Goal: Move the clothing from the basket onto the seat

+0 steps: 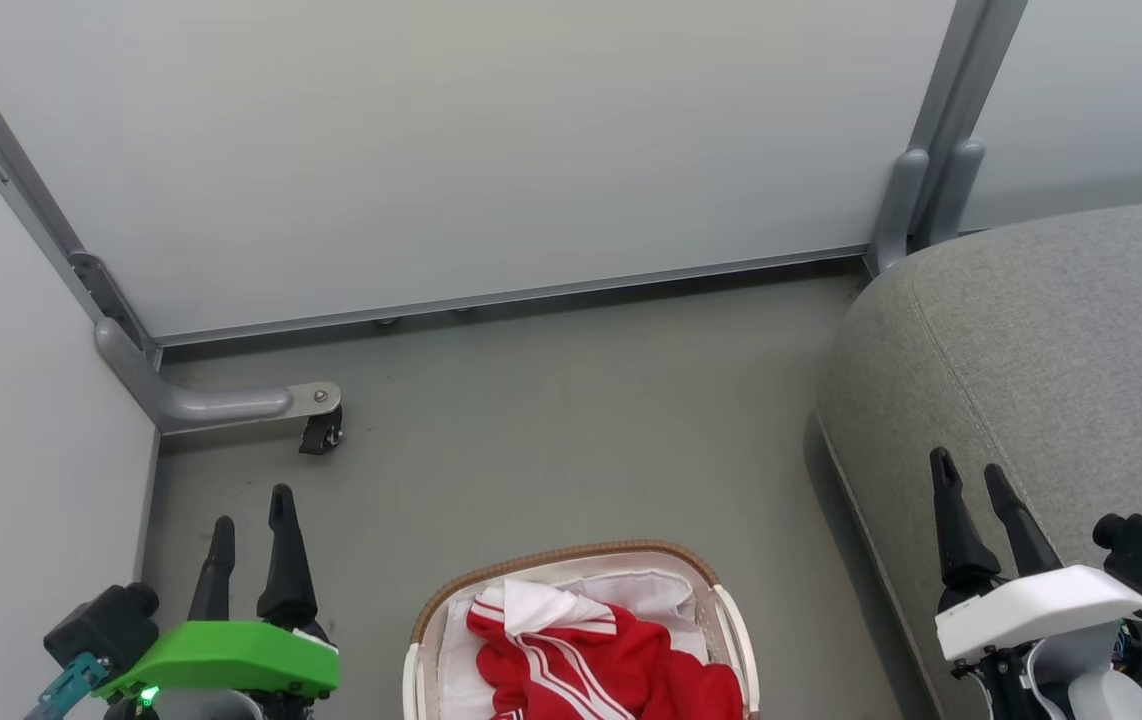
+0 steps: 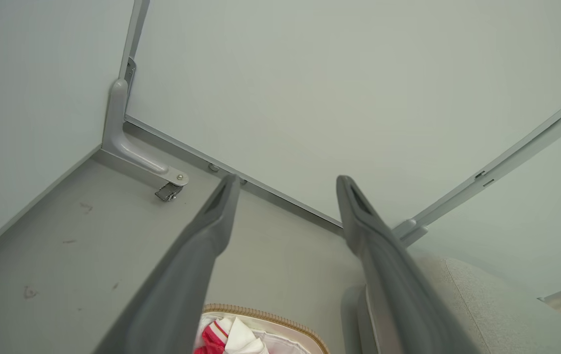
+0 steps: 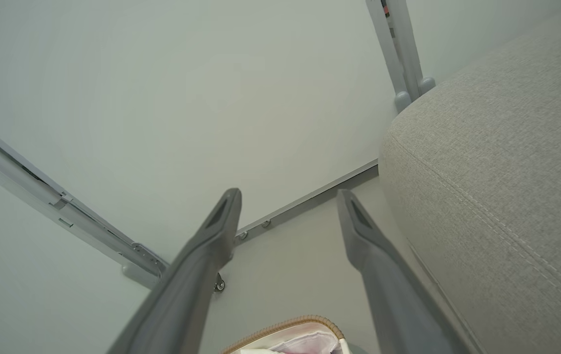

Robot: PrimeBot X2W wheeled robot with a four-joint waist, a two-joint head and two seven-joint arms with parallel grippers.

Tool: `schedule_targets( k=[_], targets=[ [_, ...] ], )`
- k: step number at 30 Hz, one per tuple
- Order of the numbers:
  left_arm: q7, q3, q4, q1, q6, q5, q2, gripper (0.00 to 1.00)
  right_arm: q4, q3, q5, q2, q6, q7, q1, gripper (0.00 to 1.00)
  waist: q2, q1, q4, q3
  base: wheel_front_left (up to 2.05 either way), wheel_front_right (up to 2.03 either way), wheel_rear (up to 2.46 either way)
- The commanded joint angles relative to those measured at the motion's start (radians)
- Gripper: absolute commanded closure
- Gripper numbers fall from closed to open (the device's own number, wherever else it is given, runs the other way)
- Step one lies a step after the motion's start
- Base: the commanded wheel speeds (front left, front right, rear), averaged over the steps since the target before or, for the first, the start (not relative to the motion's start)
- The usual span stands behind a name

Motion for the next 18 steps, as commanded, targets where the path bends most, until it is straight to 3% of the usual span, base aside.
schedule_targets(
  k=[1,18],
  targets=[
    [-0.009,-0.001,-0.011,0.008,0.003,0.032,0.007,0.00,-0.009,0.003,-0.035,-0.007,0.000,-0.011,0.006,0.00,0.0000,0.0000,0.000,0.000,0.00,0.00,0.00],
    [-0.052,-0.018,0.041,0.031,0.010,0.179,0.009,0.00,0.002,0.024,-0.237,-0.009,0.000,-0.055,0.020,0.00,0.0000,0.0000,0.004,-0.001,0.00,0.00,0.00]
  ],
)
